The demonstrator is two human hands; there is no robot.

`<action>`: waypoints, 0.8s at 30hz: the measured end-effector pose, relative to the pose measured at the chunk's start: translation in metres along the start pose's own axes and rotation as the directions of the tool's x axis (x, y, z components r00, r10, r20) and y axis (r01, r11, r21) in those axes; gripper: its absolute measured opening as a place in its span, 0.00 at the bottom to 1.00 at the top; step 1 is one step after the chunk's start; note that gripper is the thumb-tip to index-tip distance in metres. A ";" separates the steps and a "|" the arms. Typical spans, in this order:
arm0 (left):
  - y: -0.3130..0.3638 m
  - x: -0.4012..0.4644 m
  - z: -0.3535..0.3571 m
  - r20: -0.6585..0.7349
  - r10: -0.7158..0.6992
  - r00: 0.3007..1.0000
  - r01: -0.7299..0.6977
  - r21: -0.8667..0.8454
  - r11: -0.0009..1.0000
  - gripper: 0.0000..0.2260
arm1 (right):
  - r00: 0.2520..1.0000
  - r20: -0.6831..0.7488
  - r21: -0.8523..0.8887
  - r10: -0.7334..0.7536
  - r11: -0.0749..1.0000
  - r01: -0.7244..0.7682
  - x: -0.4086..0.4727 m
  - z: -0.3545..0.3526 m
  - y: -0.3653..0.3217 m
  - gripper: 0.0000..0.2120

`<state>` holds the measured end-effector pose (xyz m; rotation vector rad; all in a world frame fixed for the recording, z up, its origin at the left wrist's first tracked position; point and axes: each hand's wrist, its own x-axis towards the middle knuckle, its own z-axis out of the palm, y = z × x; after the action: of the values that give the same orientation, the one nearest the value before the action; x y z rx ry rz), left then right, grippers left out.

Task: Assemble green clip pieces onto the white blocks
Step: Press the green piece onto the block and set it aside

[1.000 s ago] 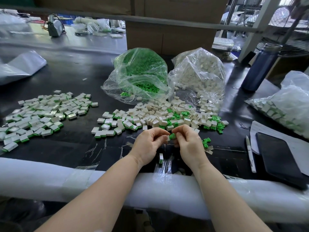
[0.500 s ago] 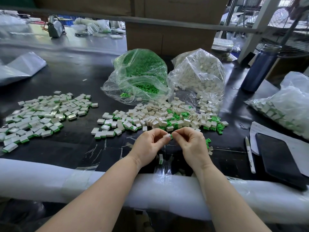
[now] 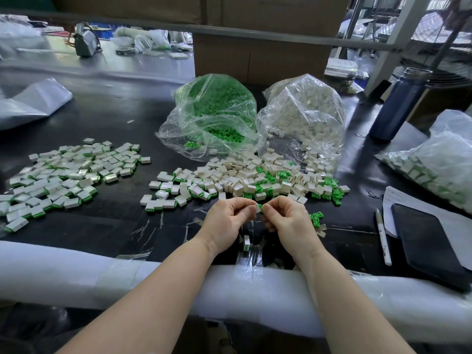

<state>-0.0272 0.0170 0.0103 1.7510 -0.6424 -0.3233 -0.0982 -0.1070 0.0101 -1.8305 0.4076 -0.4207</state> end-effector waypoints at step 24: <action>-0.001 -0.003 -0.001 0.028 0.028 0.999 -0.034 0.233 0.972 0.05 | 0.992 0.127 -0.292 0.023 0.956 0.015 0.001 -0.001 -0.002 0.08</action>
<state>-0.0289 0.0201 0.0093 1.9613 -0.7491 -0.2559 -0.0980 -0.1080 0.0127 -2.1308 0.4001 -0.2462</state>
